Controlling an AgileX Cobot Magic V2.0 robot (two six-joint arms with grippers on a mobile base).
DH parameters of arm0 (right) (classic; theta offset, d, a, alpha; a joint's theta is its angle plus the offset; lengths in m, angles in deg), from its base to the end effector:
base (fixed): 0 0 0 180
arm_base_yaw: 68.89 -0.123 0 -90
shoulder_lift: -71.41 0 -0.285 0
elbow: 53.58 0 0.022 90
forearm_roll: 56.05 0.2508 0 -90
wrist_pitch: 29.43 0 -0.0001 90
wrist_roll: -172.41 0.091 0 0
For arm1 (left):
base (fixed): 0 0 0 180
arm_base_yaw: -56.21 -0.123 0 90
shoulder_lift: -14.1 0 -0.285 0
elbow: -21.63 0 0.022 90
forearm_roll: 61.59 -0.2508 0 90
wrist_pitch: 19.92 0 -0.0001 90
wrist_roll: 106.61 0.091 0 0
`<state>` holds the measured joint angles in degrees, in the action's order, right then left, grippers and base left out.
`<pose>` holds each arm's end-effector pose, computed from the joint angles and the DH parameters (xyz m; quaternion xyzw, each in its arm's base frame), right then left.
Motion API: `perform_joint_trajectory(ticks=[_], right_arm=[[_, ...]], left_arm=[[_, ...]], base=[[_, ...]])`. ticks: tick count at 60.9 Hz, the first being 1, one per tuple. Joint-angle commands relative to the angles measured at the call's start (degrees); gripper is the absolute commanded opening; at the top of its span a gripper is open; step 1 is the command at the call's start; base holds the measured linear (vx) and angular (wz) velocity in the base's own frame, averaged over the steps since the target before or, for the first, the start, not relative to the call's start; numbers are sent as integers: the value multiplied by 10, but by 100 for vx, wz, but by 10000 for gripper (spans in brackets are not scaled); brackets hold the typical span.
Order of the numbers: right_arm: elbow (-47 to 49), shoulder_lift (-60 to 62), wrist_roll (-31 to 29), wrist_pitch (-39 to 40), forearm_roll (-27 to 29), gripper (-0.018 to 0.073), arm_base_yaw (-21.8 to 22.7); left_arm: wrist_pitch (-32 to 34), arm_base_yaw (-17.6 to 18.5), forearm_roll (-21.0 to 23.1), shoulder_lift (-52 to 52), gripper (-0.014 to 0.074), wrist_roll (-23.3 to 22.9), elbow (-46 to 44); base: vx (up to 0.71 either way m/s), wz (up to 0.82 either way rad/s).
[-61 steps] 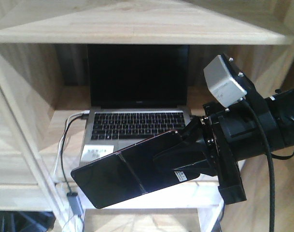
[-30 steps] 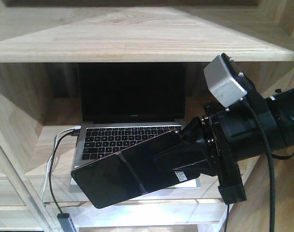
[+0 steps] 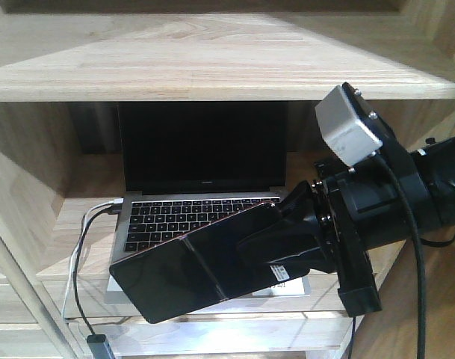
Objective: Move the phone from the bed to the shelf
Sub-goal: 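Raise the right gripper with the phone above the upper shelf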
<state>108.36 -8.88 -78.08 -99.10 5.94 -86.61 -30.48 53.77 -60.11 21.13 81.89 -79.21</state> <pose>0.1948 0.1414 0.3450 -0.5018 0.7009 0.4072 0.3019 0.0563 0.0020 0.1857 0.0316 0.7468 0.0532 0.6621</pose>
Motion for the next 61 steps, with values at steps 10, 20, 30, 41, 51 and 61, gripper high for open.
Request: perform_joint_trajectory(ticks=[10,20,30,41,51,61], right_arm=[[16,16,0,-40,53,-2,0],[16,16,0,-39,53,-2,0],[16,16,-1,-37,65,-2,0],[16,16,11,-32,66,-2,0],[18,16,11,-29,65,-2,0],[18,19,11,-21,77,-2,0]], left_arm=[[41,2,5,-8,1,-3,-12],[41,2,5,-8,1,-3,-12],[41,2,5,-8,1,-3,-12],[41,2,5,-8,1,-3,-12],[41,2,5,-8,1,-3,-12],[41,2,5,-8,1,-3,-12]], base=[[0,0],[0,0],[0,0],[0,0],[0,0],[0,0]])
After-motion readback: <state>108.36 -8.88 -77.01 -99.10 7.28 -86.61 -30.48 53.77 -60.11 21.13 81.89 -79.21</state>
